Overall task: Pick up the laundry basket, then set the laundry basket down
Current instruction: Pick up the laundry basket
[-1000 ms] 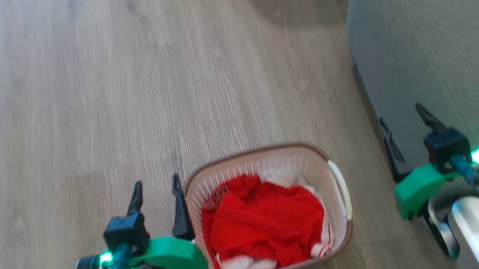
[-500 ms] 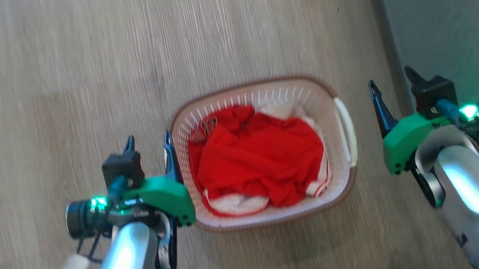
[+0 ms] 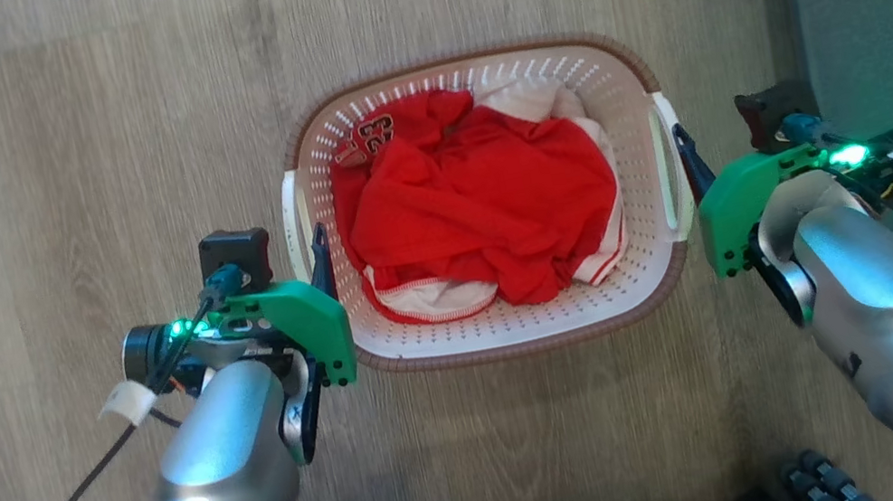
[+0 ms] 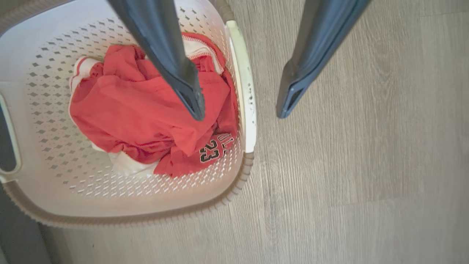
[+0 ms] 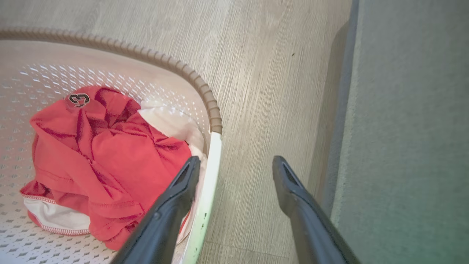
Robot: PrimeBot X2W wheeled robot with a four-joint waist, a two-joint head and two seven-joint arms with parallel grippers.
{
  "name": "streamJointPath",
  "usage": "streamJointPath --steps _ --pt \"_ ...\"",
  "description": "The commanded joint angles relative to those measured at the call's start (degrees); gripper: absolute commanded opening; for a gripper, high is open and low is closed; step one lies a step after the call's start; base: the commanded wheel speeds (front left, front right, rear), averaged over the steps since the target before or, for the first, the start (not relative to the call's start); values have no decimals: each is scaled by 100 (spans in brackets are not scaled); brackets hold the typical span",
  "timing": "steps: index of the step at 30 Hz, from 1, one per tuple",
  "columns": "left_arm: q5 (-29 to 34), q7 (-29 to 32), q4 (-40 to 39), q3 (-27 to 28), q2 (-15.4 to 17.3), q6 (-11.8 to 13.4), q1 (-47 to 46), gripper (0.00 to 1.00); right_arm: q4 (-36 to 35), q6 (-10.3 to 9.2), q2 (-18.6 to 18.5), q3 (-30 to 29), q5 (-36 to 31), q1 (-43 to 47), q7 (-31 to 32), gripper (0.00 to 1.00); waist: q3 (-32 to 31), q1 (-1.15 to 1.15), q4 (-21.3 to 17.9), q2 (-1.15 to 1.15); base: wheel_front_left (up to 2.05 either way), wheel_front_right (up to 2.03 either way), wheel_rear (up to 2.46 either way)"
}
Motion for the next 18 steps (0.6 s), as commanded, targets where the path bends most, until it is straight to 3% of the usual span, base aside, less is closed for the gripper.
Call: streamJointPath --steps 1,10,18 --pt "-114 -55 55 15 85 -22 -63 100 26 40 51 223 109 101 -23 100 145 -1 13 0 0 0 0" --pt "-568 -55 538 -561 85 -145 -544 100 273 40 9 773 912 -271 275 100 493 -1 70 0 0 0 0" --pt "-1010 18 936 -1194 85 -399 -941 100 243 40 -123 1321 1536 -529 612 100 750 -1 83 0 0 0 0"
